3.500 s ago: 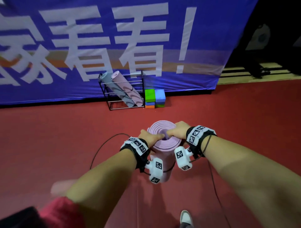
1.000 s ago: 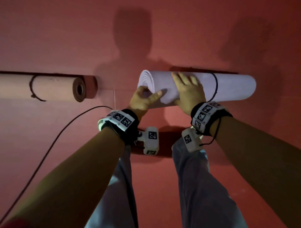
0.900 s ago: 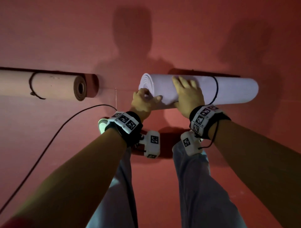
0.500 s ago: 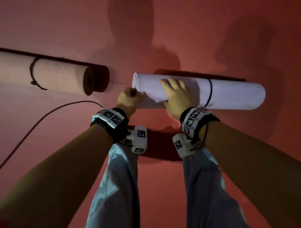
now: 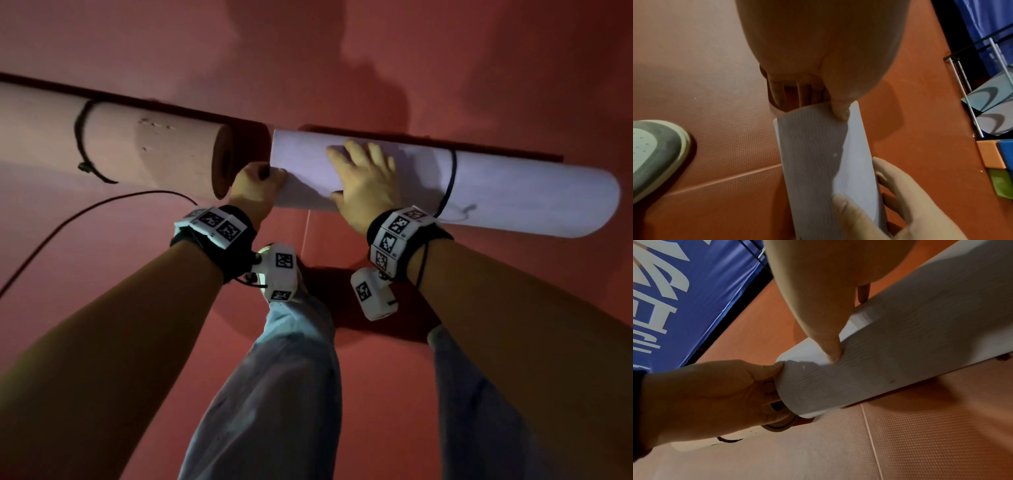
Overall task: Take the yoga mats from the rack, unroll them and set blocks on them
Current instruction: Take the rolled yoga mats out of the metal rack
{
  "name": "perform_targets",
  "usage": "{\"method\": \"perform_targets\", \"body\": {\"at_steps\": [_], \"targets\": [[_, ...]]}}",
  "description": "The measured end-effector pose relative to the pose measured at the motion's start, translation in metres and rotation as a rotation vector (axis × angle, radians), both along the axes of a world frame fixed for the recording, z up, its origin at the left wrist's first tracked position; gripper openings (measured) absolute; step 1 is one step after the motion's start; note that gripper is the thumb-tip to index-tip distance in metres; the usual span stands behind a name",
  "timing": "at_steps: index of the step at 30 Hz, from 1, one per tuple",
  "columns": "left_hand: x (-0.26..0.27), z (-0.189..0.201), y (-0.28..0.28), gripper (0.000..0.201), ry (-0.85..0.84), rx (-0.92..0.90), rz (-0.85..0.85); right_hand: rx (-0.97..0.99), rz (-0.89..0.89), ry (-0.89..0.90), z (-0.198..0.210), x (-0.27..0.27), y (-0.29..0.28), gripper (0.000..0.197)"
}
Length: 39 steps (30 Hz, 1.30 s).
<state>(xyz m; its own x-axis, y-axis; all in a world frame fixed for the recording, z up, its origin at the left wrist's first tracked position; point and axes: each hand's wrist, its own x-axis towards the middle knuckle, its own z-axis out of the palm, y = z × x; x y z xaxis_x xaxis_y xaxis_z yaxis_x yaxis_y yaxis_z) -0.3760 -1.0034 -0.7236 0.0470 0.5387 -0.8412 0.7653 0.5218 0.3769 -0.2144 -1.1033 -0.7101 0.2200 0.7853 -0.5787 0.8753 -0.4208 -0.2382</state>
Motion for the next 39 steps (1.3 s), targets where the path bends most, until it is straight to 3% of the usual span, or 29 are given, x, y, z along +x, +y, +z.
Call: {"method": "perform_targets", "body": {"at_steps": [7,12,15,18,20,24,28,33,39], "targets": [[0.001,-0.03,0.006,0.036,0.033,-0.006,0.026,0.011,0.025,-0.005,-0.022,0.005,0.007,0.072],[0.009,-0.019,0.005,0.04,0.052,0.013,0.044,-0.001,-0.007,0.042,-0.016,0.008,0.007,0.068],[0.013,-0.002,0.01,0.049,0.08,0.057,0.095,-0.008,-0.098,0.152,-0.001,0.01,0.004,0.066],[0.018,0.025,0.011,0.076,0.083,0.129,0.15,-0.034,-0.158,0.211,0.035,0.022,0.005,0.067],[0.022,0.045,0.01,0.083,0.034,0.141,0.147,-0.066,-0.162,0.248,0.063,0.029,0.013,0.069],[0.039,0.129,0.025,0.077,-0.047,0.141,0.186,-0.112,-0.179,0.309,0.143,0.042,0.044,0.071],[0.056,0.246,0.063,0.046,-0.143,0.194,0.19,-0.083,-0.167,0.313,0.25,0.048,0.089,0.069],[0.051,0.389,0.129,0.043,-0.232,0.308,0.182,0.039,-0.025,0.227,0.393,0.045,0.162,0.069],[0.038,0.558,0.191,0.042,-0.355,0.445,0.202,0.209,-0.027,0.162,0.572,0.046,0.223,0.069]]}}
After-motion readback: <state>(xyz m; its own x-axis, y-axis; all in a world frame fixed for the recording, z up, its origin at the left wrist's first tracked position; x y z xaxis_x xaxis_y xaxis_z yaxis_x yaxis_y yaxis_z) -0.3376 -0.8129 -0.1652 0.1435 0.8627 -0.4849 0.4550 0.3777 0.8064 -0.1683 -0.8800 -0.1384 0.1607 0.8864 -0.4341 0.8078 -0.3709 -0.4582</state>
